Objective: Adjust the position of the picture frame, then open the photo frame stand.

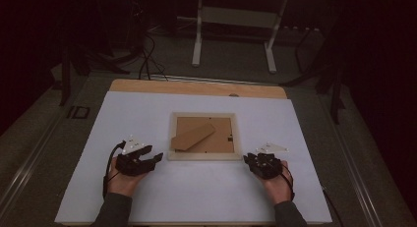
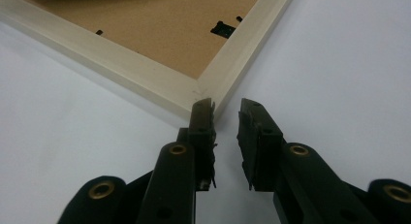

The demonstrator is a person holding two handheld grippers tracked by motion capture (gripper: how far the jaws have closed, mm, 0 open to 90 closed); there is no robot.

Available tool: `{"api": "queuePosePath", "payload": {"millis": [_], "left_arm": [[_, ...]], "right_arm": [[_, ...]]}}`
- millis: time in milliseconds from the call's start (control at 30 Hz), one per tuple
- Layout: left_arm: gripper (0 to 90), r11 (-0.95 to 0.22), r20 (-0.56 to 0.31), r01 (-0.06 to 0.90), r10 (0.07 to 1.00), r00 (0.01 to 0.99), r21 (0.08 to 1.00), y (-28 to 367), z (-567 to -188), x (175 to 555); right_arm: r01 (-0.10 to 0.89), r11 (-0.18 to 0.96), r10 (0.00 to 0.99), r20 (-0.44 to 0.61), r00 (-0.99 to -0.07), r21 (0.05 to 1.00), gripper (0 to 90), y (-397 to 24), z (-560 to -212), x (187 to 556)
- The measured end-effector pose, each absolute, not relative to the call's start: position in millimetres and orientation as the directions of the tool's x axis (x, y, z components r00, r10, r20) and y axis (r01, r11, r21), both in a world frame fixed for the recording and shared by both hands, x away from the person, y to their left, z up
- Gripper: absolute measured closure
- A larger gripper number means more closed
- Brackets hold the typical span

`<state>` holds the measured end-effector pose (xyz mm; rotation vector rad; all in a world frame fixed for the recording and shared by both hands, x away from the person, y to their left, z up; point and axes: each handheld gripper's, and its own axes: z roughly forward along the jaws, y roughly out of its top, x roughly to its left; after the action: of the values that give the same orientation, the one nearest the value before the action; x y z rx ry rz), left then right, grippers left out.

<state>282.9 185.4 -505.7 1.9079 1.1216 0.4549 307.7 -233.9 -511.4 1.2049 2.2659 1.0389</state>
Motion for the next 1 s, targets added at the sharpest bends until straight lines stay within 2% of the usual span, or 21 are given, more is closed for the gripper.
{"api": "queuePosePath", "payload": {"millis": [167,400,667,1000], "left_arm": [[42.0,-0.232,-0.115,0.525,0.829,0.547,0.819,182.1,-502.1,282.5],[42.4,-0.189,-0.161,0.546,0.834,0.528,0.816,183.1,-497.5,283.8],[42.9,-0.224,-0.169,0.576,0.819,0.548,0.786,172.0,-483.6,297.2],[40.9,-0.284,-0.162,0.567,0.777,0.609,0.773,155.3,-461.9,328.1]], "right_arm": [[0.550,0.353,0.827,0.023,-0.562,0.757,75.0,-236.0,-509.0,307.2],[0.555,0.312,0.837,0.052,-0.544,0.771,73.1,-245.1,-506.3,307.6],[0.553,0.283,0.846,0.068,-0.528,0.783,72.0,-251.7,-502.4,305.2],[0.554,0.268,0.854,0.072,-0.515,0.788,70.8,-257.0,-502.4,306.5]]}}
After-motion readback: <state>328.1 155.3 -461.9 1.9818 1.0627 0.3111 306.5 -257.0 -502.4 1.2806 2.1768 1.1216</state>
